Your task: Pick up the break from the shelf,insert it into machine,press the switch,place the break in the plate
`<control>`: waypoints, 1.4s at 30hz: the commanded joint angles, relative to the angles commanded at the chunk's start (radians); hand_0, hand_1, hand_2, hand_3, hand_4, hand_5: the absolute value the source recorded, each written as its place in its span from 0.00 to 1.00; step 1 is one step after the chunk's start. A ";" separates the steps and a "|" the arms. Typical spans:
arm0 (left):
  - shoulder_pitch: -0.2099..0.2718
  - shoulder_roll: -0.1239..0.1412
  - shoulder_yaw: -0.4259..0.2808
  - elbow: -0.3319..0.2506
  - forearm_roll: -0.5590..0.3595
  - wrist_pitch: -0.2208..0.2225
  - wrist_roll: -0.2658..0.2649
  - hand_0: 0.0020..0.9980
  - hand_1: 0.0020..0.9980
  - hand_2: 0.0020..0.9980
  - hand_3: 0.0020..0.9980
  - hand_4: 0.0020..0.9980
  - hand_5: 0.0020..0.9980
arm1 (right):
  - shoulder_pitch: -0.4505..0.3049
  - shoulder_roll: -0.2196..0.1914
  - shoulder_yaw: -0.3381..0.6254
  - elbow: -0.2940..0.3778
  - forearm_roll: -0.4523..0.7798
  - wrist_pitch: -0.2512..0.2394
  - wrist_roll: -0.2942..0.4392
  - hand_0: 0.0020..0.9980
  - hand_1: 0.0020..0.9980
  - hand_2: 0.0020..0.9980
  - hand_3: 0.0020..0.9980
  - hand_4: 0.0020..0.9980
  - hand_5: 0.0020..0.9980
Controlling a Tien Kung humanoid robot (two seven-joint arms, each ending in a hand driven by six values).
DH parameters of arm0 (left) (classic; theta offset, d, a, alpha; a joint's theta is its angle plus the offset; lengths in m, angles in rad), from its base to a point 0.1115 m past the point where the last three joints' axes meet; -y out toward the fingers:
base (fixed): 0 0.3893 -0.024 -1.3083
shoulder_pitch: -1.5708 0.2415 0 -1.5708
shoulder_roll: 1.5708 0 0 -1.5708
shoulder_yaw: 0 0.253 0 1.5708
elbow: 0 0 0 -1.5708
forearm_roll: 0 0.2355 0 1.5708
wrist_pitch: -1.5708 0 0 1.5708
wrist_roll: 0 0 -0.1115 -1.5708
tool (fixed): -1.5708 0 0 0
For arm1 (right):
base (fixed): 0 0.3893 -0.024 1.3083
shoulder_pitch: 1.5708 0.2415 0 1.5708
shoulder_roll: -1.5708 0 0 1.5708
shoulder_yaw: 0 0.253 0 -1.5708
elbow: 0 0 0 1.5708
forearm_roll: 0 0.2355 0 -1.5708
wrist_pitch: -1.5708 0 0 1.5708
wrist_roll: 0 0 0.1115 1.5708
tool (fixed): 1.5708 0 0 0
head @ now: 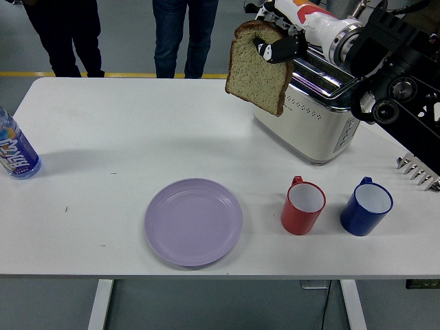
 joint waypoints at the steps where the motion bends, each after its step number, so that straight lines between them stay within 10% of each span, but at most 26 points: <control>1: 0.000 0.000 0.000 0.000 0.000 0.000 0.000 0.63 0.49 0.46 0.54 0.33 0.81 | -0.005 -0.002 -0.001 0.013 0.002 0.001 -0.001 0.01 0.11 0.40 0.45 0.51 0.03; 42: -0.007 -0.005 -0.006 0.000 -0.002 -0.001 -0.003 0.63 0.49 0.46 0.54 0.33 0.81 | -0.105 -0.006 -0.117 0.221 0.138 0.013 -0.006 0.00 0.09 0.39 0.45 0.51 0.03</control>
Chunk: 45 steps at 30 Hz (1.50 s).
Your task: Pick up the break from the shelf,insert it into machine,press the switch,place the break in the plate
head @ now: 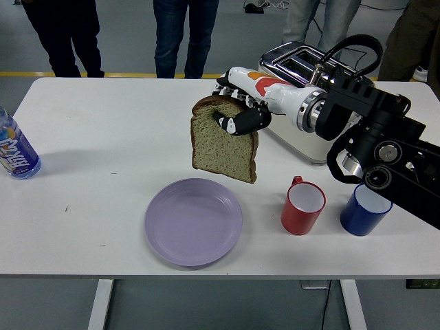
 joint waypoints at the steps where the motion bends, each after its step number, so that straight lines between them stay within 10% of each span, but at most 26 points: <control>1: 0.000 0.000 -0.001 0.000 0.001 0.000 0.000 0.63 0.49 0.46 0.54 0.33 0.81 | -0.003 0.000 -0.004 0.002 0.008 0.000 0.000 0.00 0.09 0.39 0.45 0.51 0.03; 45: 0.002 -0.001 -0.012 0.000 0.028 -0.005 0.005 0.63 0.49 0.46 0.54 0.33 0.81 | -0.097 0.179 -0.099 -0.133 0.208 -0.039 0.043 0.00 0.07 0.38 0.44 0.51 0.04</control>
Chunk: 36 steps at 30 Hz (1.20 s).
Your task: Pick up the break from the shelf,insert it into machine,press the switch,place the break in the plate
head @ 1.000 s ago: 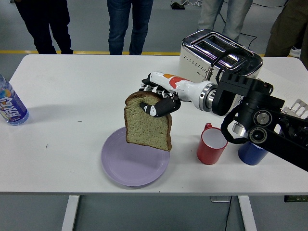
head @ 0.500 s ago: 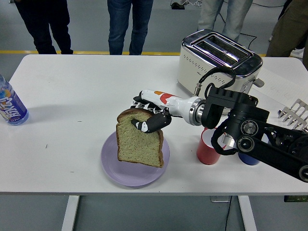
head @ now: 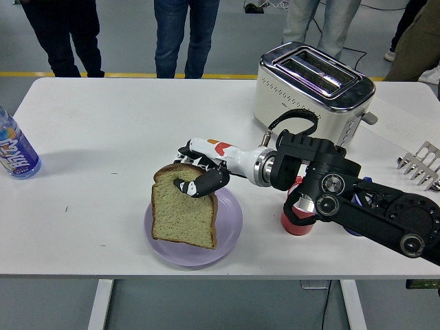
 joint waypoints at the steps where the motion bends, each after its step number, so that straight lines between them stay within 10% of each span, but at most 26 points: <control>1: 0.000 0.000 0.001 0.000 -0.001 0.000 0.000 0.63 0.49 0.46 0.54 0.33 0.81 | -0.001 0.008 0.000 -0.008 0.004 -0.002 0.001 0.00 0.07 0.38 0.44 0.51 0.04; 36: -0.011 -0.004 0.006 0.000 -0.007 0.001 0.000 0.63 0.49 0.46 0.54 0.33 0.80 | -0.055 0.138 -0.010 -0.226 0.039 -0.093 0.080 0.00 0.08 0.38 0.44 0.51 0.02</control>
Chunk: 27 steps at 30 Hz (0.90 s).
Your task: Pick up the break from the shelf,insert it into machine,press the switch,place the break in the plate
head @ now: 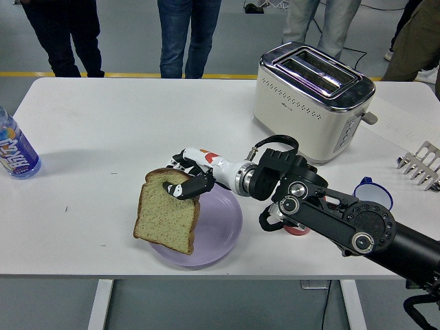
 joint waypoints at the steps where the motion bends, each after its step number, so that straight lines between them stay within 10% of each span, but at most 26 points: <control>1: 0.000 0.000 0.000 0.000 0.000 0.000 0.000 0.63 0.49 0.46 0.54 0.33 0.80 | 0.000 0.000 0.000 -0.002 0.000 -0.001 0.000 0.00 0.08 0.38 0.44 0.51 0.02; 27: 0.007 -0.002 -0.001 0.000 0.008 0.001 0.002 0.63 0.49 0.46 0.54 0.33 0.80 | -0.019 0.008 -0.029 -0.078 -0.060 0.016 0.017 0.03 0.12 0.40 0.45 0.52 0.02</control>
